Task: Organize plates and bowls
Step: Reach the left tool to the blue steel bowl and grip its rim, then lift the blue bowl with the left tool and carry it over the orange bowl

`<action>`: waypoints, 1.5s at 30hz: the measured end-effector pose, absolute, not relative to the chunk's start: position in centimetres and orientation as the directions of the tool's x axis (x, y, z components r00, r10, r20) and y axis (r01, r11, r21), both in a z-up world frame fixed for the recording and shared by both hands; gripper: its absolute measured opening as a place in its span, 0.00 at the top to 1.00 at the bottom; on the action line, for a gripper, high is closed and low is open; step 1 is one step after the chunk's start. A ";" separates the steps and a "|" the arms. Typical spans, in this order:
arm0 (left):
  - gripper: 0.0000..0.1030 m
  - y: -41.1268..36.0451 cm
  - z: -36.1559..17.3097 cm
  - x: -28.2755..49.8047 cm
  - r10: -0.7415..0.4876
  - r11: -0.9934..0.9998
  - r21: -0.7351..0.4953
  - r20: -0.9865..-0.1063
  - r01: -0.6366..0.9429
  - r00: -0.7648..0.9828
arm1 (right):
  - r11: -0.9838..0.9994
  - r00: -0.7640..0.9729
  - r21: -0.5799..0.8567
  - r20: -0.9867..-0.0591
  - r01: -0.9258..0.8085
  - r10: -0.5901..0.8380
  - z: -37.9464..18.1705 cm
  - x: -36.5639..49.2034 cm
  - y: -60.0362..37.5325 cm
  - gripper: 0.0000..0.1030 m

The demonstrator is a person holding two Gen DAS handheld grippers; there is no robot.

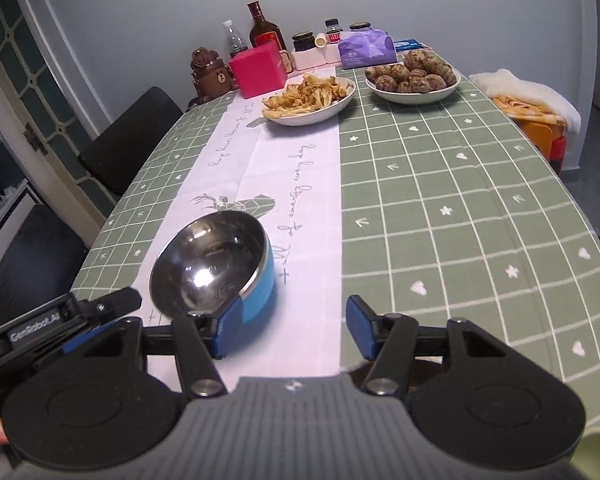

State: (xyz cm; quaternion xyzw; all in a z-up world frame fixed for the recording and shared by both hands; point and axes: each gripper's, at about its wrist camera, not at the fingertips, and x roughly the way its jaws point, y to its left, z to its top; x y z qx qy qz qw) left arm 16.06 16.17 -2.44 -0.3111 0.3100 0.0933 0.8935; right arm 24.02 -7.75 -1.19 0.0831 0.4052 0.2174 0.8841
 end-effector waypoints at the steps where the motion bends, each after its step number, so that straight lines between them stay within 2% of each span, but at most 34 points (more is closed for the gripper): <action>1: 0.20 16.3 -2.5 16.2 -0.028 0.784 -0.505 -0.609 -0.360 0.793 | 0.892 0.579 0.327 -0.678 -0.314 0.452 -1.3 24.4 -7.4 0.45; 7: 0.21 16.4 -3.4 17.4 0.015 0.796 -0.470 -0.615 -0.382 0.789 | 0.894 0.561 0.344 -0.697 -0.286 0.447 -2.7 26.5 -5.3 0.46; 14: 0.24 16.6 -4.8 18.6 -0.002 0.791 -0.470 -0.644 -0.393 0.765 | 0.897 0.517 0.338 -0.735 -0.284 0.440 -4.4 27.6 -3.1 0.48; 18: 0.25 16.2 -4.9 19.0 0.002 0.806 -0.449 -0.649 -0.385 0.761 | 0.899 0.499 0.343 -0.749 -0.271 0.436 -5.2 28.0 -2.5 0.52; 19: 0.25 16.1 -5.0 19.1 0.002 0.815 -0.438 -0.652 -0.379 0.759 | 0.899 0.497 0.346 -0.750 -0.268 0.437 -5.4 28.0 -2.4 0.56; 31: 0.50 15.4 -5.5 20.0 -0.047 0.848 -0.415 -0.679 -0.331 0.733 | 0.899 0.476 0.366 -0.763 -0.240 0.437 -5.5 28.3 -1.3 0.78; 33: 0.59 15.3 -5.4 20.0 -0.065 0.852 -0.418 -0.680 -0.313 0.730 | 0.902 0.475 0.357 -0.767 -0.242 0.431 -5.4 28.2 -1.2 0.79; 39: 0.64 14.4 -5.0 20.1 -0.057 0.868 -0.378 -0.719 -0.322 0.692 | 0.904 0.462 0.358 -0.778 -0.231 0.426 -4.9 27.6 -1.9 0.83; 43: 0.64 14.1 -4.8 20.0 -0.088 0.855 -0.401 -0.738 -0.329 0.669 | 0.919 0.444 0.329 -0.805 -0.219 0.394 -4.4 27.1 -2.6 0.84; 44: 0.60 14.1 -4.7 19.9 -0.081 0.852 -0.402 -0.735 -0.336 0.674 | 0.919 0.440 0.332 -0.807 -0.213 0.394 -4.4 27.0 -2.8 0.84; 45: 0.50 14.0 -4.6 19.8 -0.063 0.853 -0.394 -0.727 -0.341 0.684 | 0.919 0.437 0.337 -0.809 -0.203 0.393 -4.4 27.0 -3.0 0.84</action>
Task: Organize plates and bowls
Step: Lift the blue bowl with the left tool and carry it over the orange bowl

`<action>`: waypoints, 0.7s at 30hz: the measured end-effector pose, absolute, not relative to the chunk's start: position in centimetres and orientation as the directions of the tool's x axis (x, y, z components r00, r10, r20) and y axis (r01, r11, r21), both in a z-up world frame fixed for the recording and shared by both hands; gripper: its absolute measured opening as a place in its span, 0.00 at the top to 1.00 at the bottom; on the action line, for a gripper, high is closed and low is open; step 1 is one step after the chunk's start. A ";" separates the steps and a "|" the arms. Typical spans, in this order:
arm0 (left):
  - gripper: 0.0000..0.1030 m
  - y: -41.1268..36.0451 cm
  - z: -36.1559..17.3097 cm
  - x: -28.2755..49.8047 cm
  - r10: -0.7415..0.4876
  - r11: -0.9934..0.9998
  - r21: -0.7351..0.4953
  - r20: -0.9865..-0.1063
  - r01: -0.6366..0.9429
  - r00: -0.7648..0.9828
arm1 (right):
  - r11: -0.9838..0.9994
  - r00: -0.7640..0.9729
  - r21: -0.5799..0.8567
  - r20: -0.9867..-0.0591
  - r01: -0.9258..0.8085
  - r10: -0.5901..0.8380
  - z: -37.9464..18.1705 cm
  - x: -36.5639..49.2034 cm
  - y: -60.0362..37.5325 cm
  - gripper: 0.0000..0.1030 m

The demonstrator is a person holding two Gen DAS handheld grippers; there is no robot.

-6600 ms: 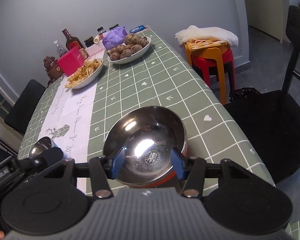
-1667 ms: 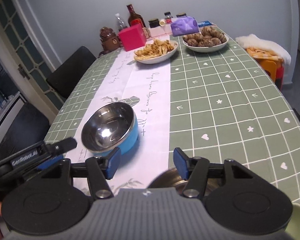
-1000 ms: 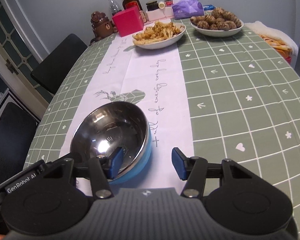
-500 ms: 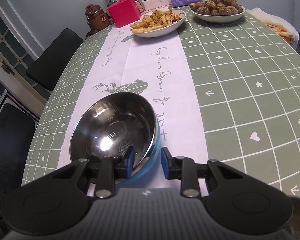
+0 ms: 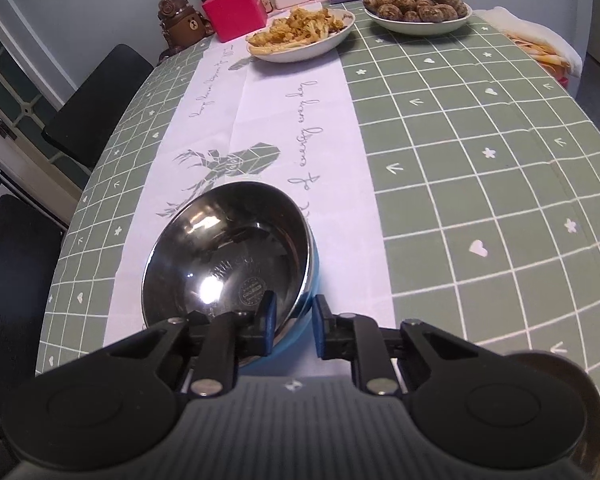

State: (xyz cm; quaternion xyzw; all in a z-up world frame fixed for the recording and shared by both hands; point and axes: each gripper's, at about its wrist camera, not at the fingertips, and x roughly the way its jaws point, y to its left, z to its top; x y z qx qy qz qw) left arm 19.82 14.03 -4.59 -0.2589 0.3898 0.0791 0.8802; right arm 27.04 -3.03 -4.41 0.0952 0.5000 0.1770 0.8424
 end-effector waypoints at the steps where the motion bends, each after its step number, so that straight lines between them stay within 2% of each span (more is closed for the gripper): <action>1: 0.44 14.0 -4.5 19.7 -0.046 0.853 -0.391 -0.716 -0.345 0.697 | 0.920 0.437 0.340 -0.809 -0.195 0.392 -4.5 27.1 -3.2 0.83; 2: 0.37 14.1 -4.5 19.6 -0.033 0.851 -0.393 -0.704 -0.349 0.710 | 0.919 0.440 0.344 -0.807 -0.192 0.394 -4.5 27.1 -3.4 0.80; 5: 0.36 14.3 -4.9 19.8 -0.045 0.847 -0.409 -0.692 -0.340 0.721 | 0.917 0.439 0.344 -0.806 -0.200 0.398 -4.5 27.1 -3.4 0.70; 7: 0.36 14.5 -5.2 20.0 -0.048 0.849 -0.408 -0.692 -0.335 0.720 | 0.917 0.435 0.342 -0.808 -0.203 0.398 -4.5 27.2 -3.2 0.70; 11: 0.45 14.4 -5.7 20.3 -0.042 0.859 -0.390 -0.700 -0.331 0.713 | 0.917 0.444 0.336 -0.803 -0.214 0.398 -4.5 27.3 -2.7 0.70; 13: 0.52 14.4 -5.9 20.4 -0.061 0.861 -0.398 -0.700 -0.318 0.711 | 0.925 0.449 0.311 -0.810 -0.217 0.377 -4.6 27.3 -2.4 0.75; 15: 0.65 14.2 -6.0 20.5 -0.067 0.871 -0.385 -0.708 -0.305 0.703 | 0.935 0.466 0.271 -0.813 -0.227 0.349 -4.6 27.0 -2.1 0.83; 16: 0.65 14.1 -5.9 20.5 -0.062 0.875 -0.376 -0.711 -0.304 0.701 | 0.938 0.472 0.261 -0.813 -0.230 0.342 -4.6 26.9 -2.0 0.86; 21: 0.66 13.9 -5.6 20.4 -0.054 0.882 -0.357 -0.725 -0.307 0.687 | 0.931 0.478 0.290 -0.800 -0.222 0.363 -4.6 26.7 -2.6 0.87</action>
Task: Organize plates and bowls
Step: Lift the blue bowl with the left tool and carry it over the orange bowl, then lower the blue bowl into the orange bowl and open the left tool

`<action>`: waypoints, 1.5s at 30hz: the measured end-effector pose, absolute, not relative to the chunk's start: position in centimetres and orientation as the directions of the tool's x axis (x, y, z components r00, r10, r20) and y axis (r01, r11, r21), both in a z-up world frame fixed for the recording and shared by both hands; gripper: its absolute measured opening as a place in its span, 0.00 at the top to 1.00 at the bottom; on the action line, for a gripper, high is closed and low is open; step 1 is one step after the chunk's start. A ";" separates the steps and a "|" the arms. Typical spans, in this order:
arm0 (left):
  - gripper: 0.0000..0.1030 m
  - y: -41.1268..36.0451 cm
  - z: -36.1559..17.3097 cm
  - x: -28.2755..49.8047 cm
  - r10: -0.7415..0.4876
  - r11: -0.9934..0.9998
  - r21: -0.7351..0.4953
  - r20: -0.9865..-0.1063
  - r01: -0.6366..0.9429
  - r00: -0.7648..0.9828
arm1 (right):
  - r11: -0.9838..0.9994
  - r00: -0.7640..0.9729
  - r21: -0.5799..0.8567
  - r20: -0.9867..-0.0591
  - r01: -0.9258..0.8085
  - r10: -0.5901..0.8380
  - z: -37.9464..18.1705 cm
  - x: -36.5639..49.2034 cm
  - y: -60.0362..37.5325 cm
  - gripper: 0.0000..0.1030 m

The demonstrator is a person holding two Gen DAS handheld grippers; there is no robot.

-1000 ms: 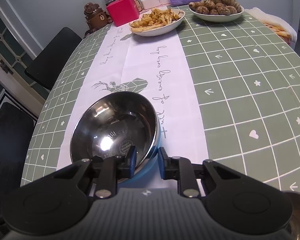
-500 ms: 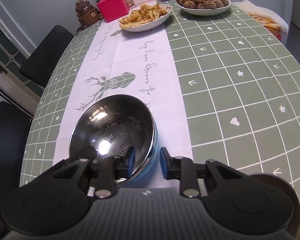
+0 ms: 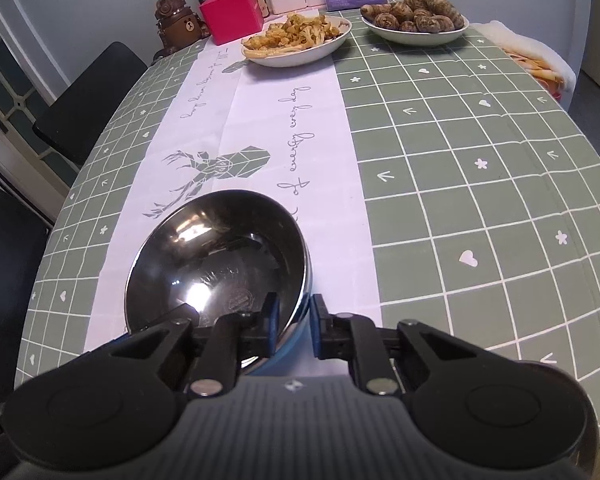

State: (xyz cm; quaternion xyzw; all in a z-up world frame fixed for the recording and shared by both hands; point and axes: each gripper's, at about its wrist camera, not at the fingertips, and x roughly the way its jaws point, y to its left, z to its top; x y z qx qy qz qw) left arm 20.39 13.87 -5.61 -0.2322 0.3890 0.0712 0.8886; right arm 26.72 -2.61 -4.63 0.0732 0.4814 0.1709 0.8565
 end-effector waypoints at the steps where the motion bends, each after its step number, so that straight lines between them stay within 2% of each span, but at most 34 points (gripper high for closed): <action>1: 0.67 13.9 -5.4 20.3 -0.052 0.882 -0.355 -0.725 -0.309 0.686 | 0.929 0.480 0.299 -0.796 -0.219 0.369 -4.5 26.6 -2.7 0.87; 13: 0.70 12.2 -1.2 18.2 -0.021 0.922 -0.278 -0.730 -0.269 0.683 | 0.874 0.485 0.447 -0.731 -0.192 0.481 -1.6 23.9 -5.9 0.87; 25: 0.71 6.3 3.7 14.0 -0.061 0.955 -0.259 -0.652 -0.147 0.756 | 0.847 0.600 0.487 -0.618 -0.216 0.508 2.7 18.1 -13.0 0.87; 30: 0.71 3.5 4.5 12.6 -0.119 0.963 -0.260 -0.641 -0.069 0.758 | 0.856 0.640 0.462 -0.590 -0.233 0.492 4.0 15.8 -16.2 0.88; 34: 0.71 1.6 3.8 11.7 -0.171 0.960 -0.278 -0.657 -0.025 0.735 | 0.871 0.659 0.435 -0.589 -0.228 0.467 4.0 14.6 -18.3 0.90; 45: 0.71 -0.3 1.9 12.1 -0.202 0.963 -0.268 -0.725 0.000 0.659 | 0.872 0.616 0.449 -0.635 -0.197 0.466 1.5 15.5 -20.8 0.91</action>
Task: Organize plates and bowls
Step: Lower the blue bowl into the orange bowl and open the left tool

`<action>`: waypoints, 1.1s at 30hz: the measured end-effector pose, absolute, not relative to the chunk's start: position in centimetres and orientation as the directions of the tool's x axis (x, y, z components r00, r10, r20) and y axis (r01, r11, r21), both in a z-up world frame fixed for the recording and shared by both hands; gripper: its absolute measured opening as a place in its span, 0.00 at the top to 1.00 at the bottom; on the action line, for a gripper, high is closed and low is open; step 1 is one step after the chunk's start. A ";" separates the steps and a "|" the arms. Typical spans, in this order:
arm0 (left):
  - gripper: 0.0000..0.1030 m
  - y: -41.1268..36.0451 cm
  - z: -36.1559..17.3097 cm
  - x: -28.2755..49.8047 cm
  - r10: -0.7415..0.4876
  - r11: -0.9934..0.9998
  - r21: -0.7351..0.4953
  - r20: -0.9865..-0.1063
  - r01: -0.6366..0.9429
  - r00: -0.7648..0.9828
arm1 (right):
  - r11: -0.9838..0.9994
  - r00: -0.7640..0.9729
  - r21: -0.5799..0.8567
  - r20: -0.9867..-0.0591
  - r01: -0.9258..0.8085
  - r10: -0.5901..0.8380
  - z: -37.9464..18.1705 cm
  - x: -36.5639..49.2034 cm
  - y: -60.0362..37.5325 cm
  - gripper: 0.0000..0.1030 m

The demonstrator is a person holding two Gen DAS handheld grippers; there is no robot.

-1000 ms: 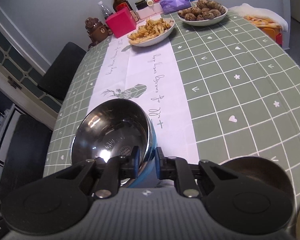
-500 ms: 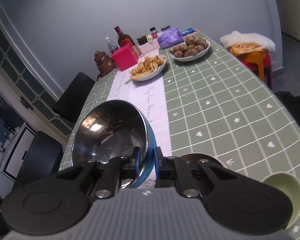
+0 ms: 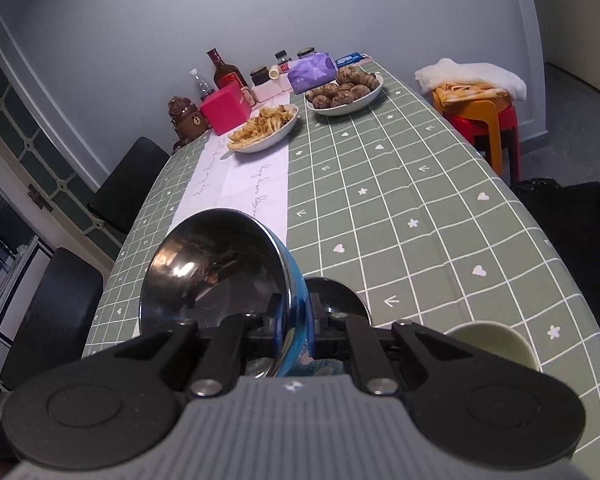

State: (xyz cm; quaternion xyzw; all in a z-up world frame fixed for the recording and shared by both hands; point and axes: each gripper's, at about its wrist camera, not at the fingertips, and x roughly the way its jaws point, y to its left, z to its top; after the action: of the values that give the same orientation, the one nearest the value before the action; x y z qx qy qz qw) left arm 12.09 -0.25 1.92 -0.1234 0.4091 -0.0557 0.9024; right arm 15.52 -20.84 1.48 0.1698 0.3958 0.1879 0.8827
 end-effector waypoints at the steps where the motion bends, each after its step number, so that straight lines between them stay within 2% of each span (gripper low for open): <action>1: 0.71 -0.3 1.9 12.1 -0.201 0.964 -0.266 -0.728 0.001 0.656 | 0.871 0.613 0.450 -0.638 -0.195 0.467 1.3 15.6 -20.9 0.91; 16: 0.71 0.2 0.4 12.5 -0.251 0.946 -0.324 -0.748 -0.008 0.614 | 0.855 0.571 0.501 -0.666 -0.133 0.479 -0.5 16.1 -21.5 0.92; 21: 0.69 0.0 0.5 12.5 -0.324 0.922 -0.387 -0.734 0.025 0.597 | 0.854 0.602 0.505 -0.646 -0.124 0.469 0.2 16.0 -22.5 0.91; 33: 0.68 -0.2 -0.9 13.9 -0.326 0.919 -0.394 -0.762 -0.002 0.560 | 0.847 0.524 0.531 -0.719 -0.009 0.456 -2.7 17.7 -23.3 0.93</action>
State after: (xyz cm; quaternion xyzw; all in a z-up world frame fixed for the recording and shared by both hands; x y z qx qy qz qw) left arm 13.88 -0.17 -0.95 -0.1783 0.4597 -0.0934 0.8649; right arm 17.66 -23.32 -2.73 0.2389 0.4678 0.1385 0.8396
